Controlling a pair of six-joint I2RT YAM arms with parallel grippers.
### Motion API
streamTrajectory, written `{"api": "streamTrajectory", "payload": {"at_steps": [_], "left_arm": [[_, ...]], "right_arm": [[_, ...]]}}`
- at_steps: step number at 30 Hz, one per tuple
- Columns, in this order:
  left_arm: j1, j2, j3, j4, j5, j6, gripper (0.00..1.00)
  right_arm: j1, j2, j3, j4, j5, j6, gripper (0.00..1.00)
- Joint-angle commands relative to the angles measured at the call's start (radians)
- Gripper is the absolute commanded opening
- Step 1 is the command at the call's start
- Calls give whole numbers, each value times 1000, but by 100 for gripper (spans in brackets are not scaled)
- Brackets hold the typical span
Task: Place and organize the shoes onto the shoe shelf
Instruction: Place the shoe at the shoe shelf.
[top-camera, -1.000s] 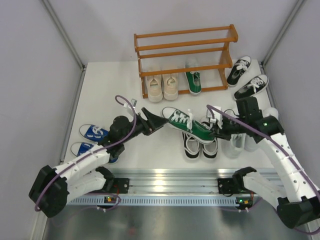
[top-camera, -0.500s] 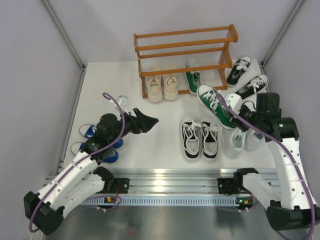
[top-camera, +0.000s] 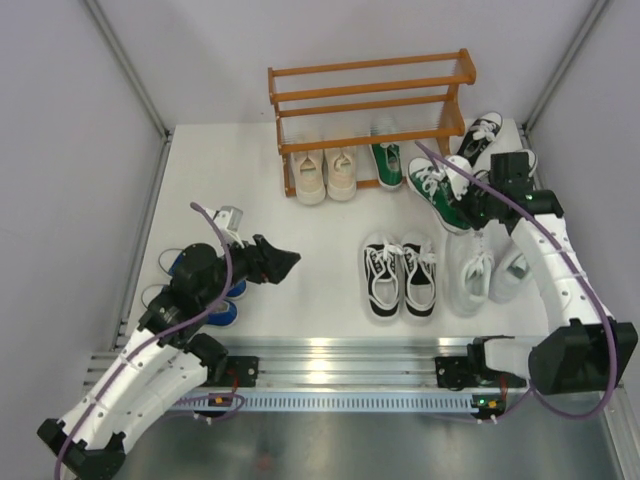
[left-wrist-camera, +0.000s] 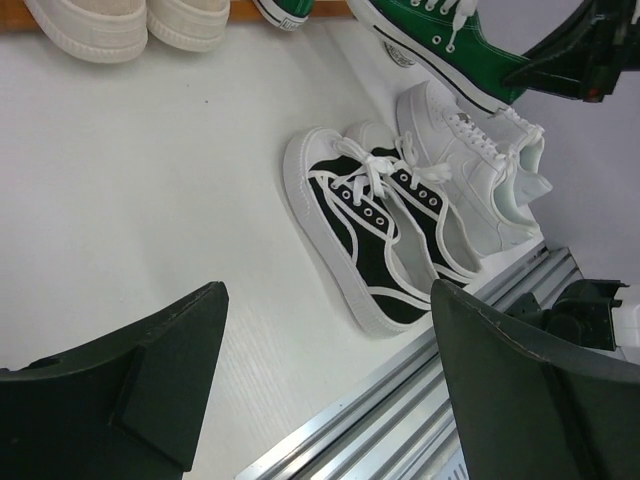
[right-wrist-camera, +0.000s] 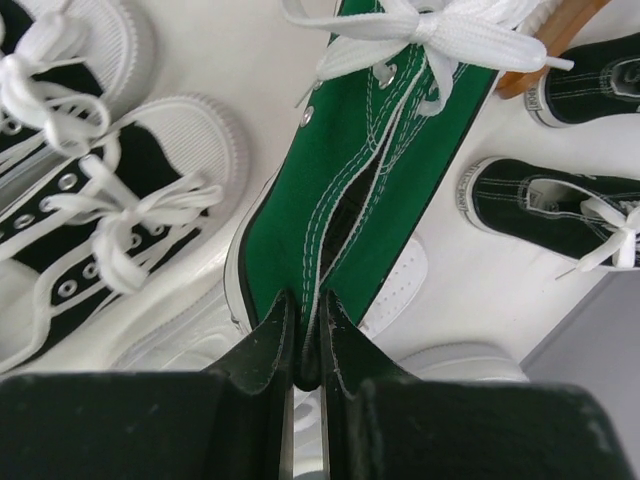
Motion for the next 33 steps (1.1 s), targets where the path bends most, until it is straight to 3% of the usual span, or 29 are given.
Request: {"api": "streamTrajectory", "payload": {"at_steps": [1, 12, 18, 27, 33], "left_arm": [[5, -43, 2, -13, -11, 24, 88], [5, -86, -21, -22, -18, 21, 88], [3, -103, -30, -22, -34, 17, 88], [5, -104, -28, -22, -46, 26, 88], [3, -104, -44, -18, -47, 20, 88]], "right_arm": [[-12, 41, 103, 251, 26, 29, 0], [18, 303, 195, 527, 55, 93, 0], [75, 470, 256, 690, 149, 129, 0], [117, 599, 285, 893, 311, 193, 0], [118, 641, 275, 957, 341, 221, 0]]}}
